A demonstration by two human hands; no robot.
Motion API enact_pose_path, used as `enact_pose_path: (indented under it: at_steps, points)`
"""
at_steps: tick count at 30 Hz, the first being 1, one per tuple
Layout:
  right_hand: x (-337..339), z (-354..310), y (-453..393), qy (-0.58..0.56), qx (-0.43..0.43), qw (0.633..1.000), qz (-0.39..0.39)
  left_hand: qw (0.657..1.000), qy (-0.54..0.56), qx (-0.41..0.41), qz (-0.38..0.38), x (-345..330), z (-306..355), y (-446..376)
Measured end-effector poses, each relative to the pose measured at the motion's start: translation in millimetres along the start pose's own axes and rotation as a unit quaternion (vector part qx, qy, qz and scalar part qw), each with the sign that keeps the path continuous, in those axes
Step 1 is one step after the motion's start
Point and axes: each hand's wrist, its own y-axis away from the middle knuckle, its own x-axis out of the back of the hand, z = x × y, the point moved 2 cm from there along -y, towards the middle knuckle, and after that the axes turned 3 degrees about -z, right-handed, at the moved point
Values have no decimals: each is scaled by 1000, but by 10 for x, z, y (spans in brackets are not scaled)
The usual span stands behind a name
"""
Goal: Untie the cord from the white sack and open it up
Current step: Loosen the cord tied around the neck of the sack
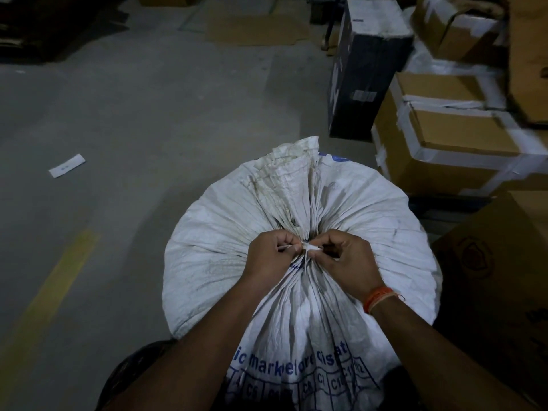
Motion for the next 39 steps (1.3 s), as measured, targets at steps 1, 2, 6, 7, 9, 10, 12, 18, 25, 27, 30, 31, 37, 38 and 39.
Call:
enact_pose_path:
  at_steps: [1, 2, 6, 7, 9, 10, 12, 18, 25, 27, 30, 31, 37, 38, 39]
  points:
    - [1, 0, 1, -3, -1, 1000, 1, 1000, 4, 0, 2, -2, -3, 2]
    - [1, 0, 1, -6, -3, 1000, 0, 1000, 6, 0, 4, -3, -5, 4]
    - [-7, -4, 2, -10, -6, 1000, -3, 1000, 7, 0, 6, -1, -9, 6]
    - [-10, -5, 3, -11, -7, 1000, -3, 1000, 7, 0, 6, -1, -8, 7]
    - [-14, -2, 2, -16, -10, 1000, -4, 1000, 8, -1, 6, -6, -9, 9]
    - [-14, 0, 2, -17, -10, 1000, -5, 1000, 9, -2, 6, -9, -10, 11]
    - [-14, 0, 3, -16, -7, 1000, -5, 1000, 14, -3, 5, -12, -3, 20]
    - [-18, 15, -2, -14, 1, 1000, -7, 1000, 28, -3, 14, -22, 22, 44]
    - [-41, -3, 20, -34, -1, 999, -15, 1000, 6, -11, 16, -72, 35, 68]
    - [-35, -1, 16, -32, -1, 999, -16, 1000, 1, -13, 15, -61, 40, 68]
    - [-26, -11, 7, -38, -6, 999, -17, 1000, -14, -15, -4, -7, 62, 36]
    - [-24, -10, 3, -43, -8, 999, -16, 1000, -22, -18, -11, 18, 71, 26]
    - [-11, 21, -11, -39, -4, 999, -12, 995, -83, -37, -30, 196, 38, -24]
    - [-10, 22, -9, -38, -5, 999, -12, 995, -82, -37, -32, 203, 28, -24]
    - [-12, 25, -9, -36, -5, 999, -11, 996, -78, -36, -34, 201, 22, -23]
